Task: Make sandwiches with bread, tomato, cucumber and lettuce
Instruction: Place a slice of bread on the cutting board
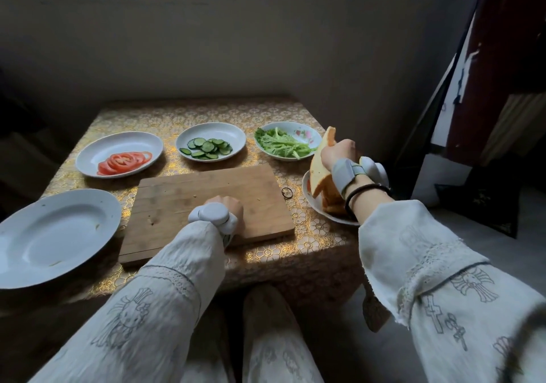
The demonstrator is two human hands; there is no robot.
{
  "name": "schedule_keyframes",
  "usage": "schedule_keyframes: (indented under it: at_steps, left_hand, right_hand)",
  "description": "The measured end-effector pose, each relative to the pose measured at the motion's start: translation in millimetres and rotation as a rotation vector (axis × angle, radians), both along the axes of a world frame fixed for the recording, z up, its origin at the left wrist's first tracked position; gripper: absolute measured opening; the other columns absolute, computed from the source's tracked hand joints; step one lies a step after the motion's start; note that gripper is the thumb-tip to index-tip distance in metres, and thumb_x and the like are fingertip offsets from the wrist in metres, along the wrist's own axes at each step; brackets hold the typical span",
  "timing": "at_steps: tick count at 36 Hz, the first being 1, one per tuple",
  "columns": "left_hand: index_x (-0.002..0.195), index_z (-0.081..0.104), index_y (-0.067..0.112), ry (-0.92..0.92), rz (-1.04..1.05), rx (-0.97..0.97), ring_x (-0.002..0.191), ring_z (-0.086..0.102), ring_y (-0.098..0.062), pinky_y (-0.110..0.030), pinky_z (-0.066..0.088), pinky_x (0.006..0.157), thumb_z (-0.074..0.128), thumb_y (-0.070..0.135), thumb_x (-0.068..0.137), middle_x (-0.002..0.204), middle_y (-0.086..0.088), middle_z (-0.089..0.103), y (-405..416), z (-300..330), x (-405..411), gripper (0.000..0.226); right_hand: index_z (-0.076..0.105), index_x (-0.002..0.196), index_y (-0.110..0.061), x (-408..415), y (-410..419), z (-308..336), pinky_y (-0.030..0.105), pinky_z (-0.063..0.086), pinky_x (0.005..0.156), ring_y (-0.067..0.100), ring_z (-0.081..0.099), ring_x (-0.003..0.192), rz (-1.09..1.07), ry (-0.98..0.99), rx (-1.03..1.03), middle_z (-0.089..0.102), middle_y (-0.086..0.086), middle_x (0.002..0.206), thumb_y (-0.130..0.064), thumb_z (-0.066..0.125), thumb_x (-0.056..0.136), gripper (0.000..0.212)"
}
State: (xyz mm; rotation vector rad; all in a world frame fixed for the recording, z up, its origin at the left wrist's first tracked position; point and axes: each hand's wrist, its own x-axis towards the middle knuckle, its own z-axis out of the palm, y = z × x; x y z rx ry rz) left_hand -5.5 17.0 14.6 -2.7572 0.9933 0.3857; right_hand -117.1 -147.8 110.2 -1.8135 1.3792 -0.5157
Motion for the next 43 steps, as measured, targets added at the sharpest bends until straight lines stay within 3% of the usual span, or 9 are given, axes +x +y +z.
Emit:
schedule_keyframes:
  at_steps: [3,6,12,18,22,26,32,38,43]
  left_hand:
    - [0.112,0.064,0.012,-0.101,-0.026,-0.091,0.107,0.062,-0.027,-0.03,0.04,0.07,0.051,0.019,0.089,0.118,-0.009,0.063,12.0,3.3,1.8,0.027]
    - [0.12,0.058,0.017,-0.08,-0.035,-0.168,0.119,0.05,-0.028,-0.037,0.046,0.087,0.049,0.022,0.089,0.127,-0.008,0.053,29.7,-1.2,7.4,0.033]
    - [0.126,0.057,0.027,0.005,-0.036,-0.267,0.128,0.039,-0.027,-0.044,0.038,0.106,0.039,0.025,0.094,0.139,-0.003,0.047,58.1,-7.3,18.8,0.037]
    - [0.126,0.059,0.02,0.045,0.133,-0.402,0.13,0.041,-0.026,-0.039,0.037,0.108,0.04,0.022,0.096,0.14,-0.005,0.048,96.5,-7.2,35.7,0.035]
    - [0.123,0.063,0.007,0.164,0.328,-0.646,0.123,0.053,-0.026,-0.032,0.041,0.106,0.045,0.013,0.095,0.132,-0.01,0.06,105.1,-1.9,44.9,0.034]
    - [0.127,0.06,0.01,0.303,0.452,-0.733,0.129,0.048,-0.028,-0.036,0.035,0.113,0.039,0.005,0.093,0.137,-0.009,0.056,103.2,1.8,51.6,0.041]
    - [0.127,0.061,0.016,0.311,0.492,-0.688,0.133,0.037,-0.033,-0.036,0.026,0.117,0.036,0.003,0.091,0.139,-0.01,0.054,96.1,-5.8,54.3,0.045]
    - [0.123,0.064,0.019,0.282,0.542,-0.721,0.127,0.043,-0.034,-0.044,0.033,0.113,0.04,0.006,0.09,0.131,-0.014,0.058,86.3,-11.0,52.9,0.043]
    - [0.123,0.064,0.014,0.341,0.531,-0.74,0.123,0.05,-0.033,-0.039,0.041,0.107,0.04,0.0,0.087,0.13,-0.011,0.061,84.0,-8.5,52.6,0.046]
  right_hand:
    - [0.05,0.129,0.005,12.7,21.7,6.7,0.032,0.039,0.101,0.032,0.047,0.128,0.037,-0.038,-0.022,0.053,0.02,0.134,-0.018,0.04,0.1,0.038]
    - [0.045,0.136,0.001,34.4,34.9,2.1,0.032,0.038,0.103,0.032,0.047,0.129,0.092,-0.053,-0.025,0.053,0.018,0.137,-0.026,0.038,0.101,0.045]
    - [0.062,0.115,0.0,69.2,68.6,-7.7,0.028,0.041,0.077,0.032,0.061,0.109,0.274,-0.006,0.03,0.065,0.016,0.118,-0.027,0.045,0.096,0.038]
    - [0.067,0.106,-0.005,103.1,99.8,-22.7,0.044,0.053,0.094,0.035,0.064,0.103,0.393,-0.091,0.155,0.068,0.016,0.108,-0.031,0.049,0.09,0.035]
    - [0.062,0.096,-0.004,119.9,111.7,-37.3,0.049,0.053,0.093,0.035,0.064,0.106,0.446,-0.195,0.391,0.066,0.017,0.11,-0.008,0.054,0.082,0.017]
    - [0.059,0.114,0.002,110.3,127.9,-45.8,0.047,0.05,0.097,0.035,0.063,0.108,0.451,-0.193,0.521,0.06,0.015,0.103,-0.005,0.052,0.089,0.027]
    - [0.052,0.128,0.006,101.6,123.4,-77.9,0.037,0.043,0.103,0.034,0.054,0.121,0.432,-0.019,0.388,0.059,0.016,0.128,-0.024,0.057,0.091,0.049]
    - [0.064,0.106,0.004,98.7,114.2,-81.3,0.032,0.044,0.084,0.035,0.057,0.114,0.506,0.236,0.06,0.06,0.019,0.099,-0.03,0.046,0.095,0.041]
    - [0.056,0.122,0.006,101.6,108.1,-77.6,0.035,0.042,0.098,0.035,0.052,0.122,0.484,0.227,0.073,0.059,0.02,0.127,-0.032,0.045,0.096,0.048]
